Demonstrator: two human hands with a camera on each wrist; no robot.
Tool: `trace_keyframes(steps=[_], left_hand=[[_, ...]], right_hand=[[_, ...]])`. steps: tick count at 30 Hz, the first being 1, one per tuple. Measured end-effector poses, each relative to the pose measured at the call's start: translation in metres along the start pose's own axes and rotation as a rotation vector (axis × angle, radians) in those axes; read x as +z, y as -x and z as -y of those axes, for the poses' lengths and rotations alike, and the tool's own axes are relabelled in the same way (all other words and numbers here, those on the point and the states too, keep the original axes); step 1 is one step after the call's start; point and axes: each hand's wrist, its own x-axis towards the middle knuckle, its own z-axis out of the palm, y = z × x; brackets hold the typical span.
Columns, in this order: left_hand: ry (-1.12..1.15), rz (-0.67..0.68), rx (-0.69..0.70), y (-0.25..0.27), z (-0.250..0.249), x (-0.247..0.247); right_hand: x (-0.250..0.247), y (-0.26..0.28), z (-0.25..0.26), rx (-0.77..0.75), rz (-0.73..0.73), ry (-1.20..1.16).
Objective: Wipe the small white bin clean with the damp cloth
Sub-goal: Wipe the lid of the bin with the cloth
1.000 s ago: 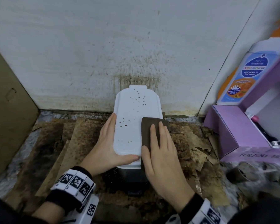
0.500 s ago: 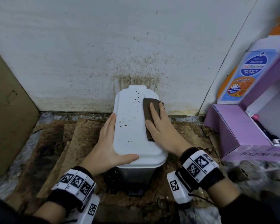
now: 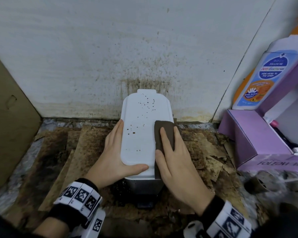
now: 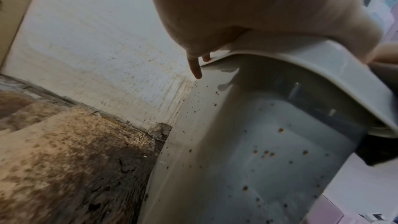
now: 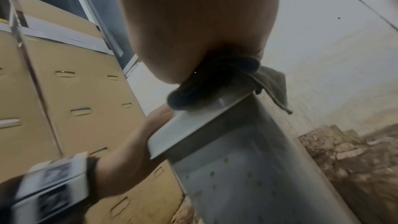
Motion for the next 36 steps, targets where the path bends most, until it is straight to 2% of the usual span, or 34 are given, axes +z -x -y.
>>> trace_keyframes(steps=[8,12,18,25,28,32,36], left_hand=[[0.019,0.013,0.005,0.0,0.001,-0.002],[0.036,0.018,-0.001,0.001,0.0,-0.003],[0.025,0.032,0.02,0.001,-0.001,-0.002],[0.036,0.015,0.019,0.001,0.003,0.0],[0.032,0.018,0.016,0.001,0.001,0.0],[0.03,0.015,0.014,0.0,0.002,-0.001],[0.024,0.018,0.013,0.0,0.002,-0.001]], right_hand=[[-0.023,-0.082,-0.028,0.027,0.191,-0.137],[-0.026,-0.102,-0.028,0.025,0.218,-0.138],[-0.022,-0.083,-0.025,0.013,0.171,-0.134],[-0.009,-0.01,-0.008,-0.045,0.094,-0.019],[-0.004,0.008,-0.002,-0.006,0.082,0.011],[-0.006,0.0,-0.003,-0.015,0.099,0.061],[-0.013,-0.033,-0.014,-0.028,0.155,0.066]])
